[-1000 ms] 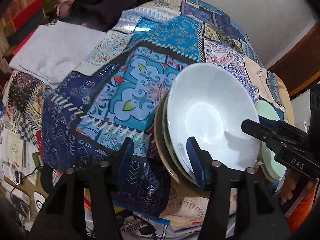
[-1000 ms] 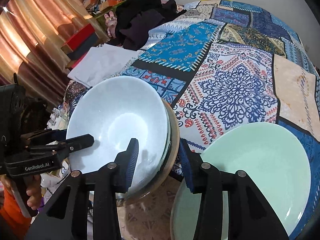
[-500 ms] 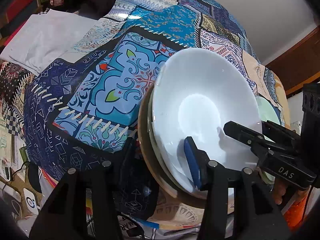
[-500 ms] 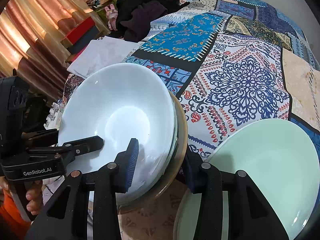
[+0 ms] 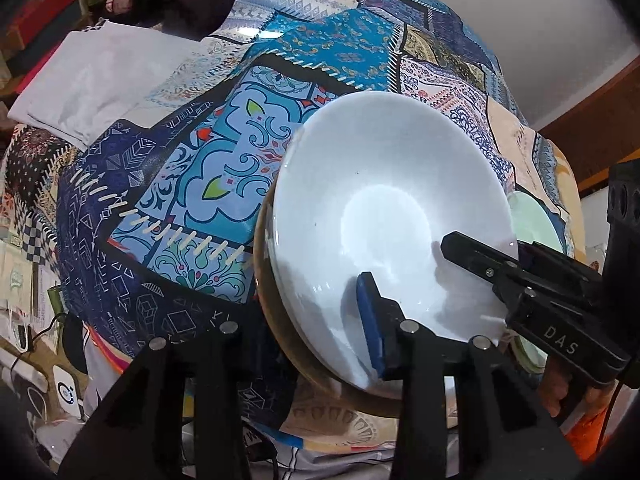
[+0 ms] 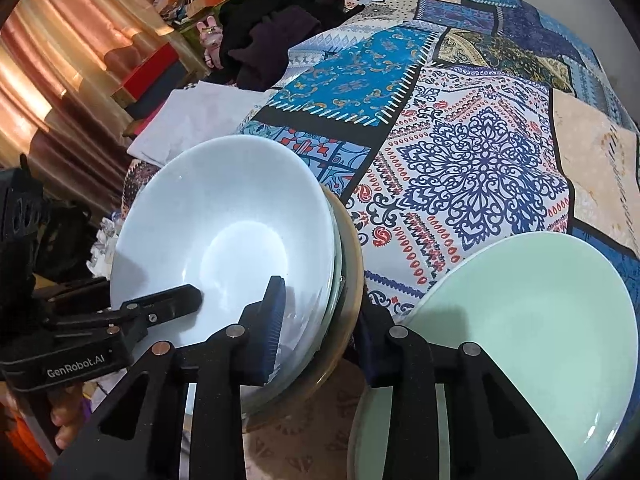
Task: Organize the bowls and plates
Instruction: 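Grasp the rim of the plate and bowl stack with both grippers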
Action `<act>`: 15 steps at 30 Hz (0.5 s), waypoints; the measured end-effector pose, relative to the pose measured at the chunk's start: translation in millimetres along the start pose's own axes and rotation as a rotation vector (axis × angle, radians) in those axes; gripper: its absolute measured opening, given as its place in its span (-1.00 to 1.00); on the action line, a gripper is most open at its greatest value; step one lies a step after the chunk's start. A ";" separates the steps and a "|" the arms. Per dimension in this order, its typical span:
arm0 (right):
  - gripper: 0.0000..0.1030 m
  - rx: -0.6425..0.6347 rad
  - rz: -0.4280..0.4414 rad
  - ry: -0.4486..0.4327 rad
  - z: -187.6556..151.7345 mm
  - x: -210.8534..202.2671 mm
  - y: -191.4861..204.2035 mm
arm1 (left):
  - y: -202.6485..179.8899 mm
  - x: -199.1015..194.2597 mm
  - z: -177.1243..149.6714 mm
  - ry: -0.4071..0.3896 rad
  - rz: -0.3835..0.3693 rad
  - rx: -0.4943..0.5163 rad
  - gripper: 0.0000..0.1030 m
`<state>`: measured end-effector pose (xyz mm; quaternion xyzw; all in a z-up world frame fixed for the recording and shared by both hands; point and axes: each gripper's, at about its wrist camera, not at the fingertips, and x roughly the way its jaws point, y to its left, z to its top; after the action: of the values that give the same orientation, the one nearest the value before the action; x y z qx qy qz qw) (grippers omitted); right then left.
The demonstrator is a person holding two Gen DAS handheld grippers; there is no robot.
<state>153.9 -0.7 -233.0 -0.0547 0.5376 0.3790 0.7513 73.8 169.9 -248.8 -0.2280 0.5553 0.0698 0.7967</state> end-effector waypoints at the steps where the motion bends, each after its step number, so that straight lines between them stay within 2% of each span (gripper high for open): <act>1: -0.44 -0.001 -0.002 -0.005 0.2 -1.6 0.9 | -0.1 -0.7 0.0 0.000 0.000 -0.003 -0.25; 6: -0.44 0.005 0.006 -0.031 2.4 -10.3 1.3 | -1.0 -6.4 1.2 -0.005 -0.005 -0.016 -0.25; 15: -0.44 0.018 0.007 -0.107 9.3 -38.8 -1.4 | -15.5 -30.4 9.3 -0.072 -0.006 0.010 -0.26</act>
<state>156.7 -16.9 -196.6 -0.0257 0.5002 0.3792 0.7780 76.0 164.6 -214.0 -0.2229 0.5259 0.0728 0.8176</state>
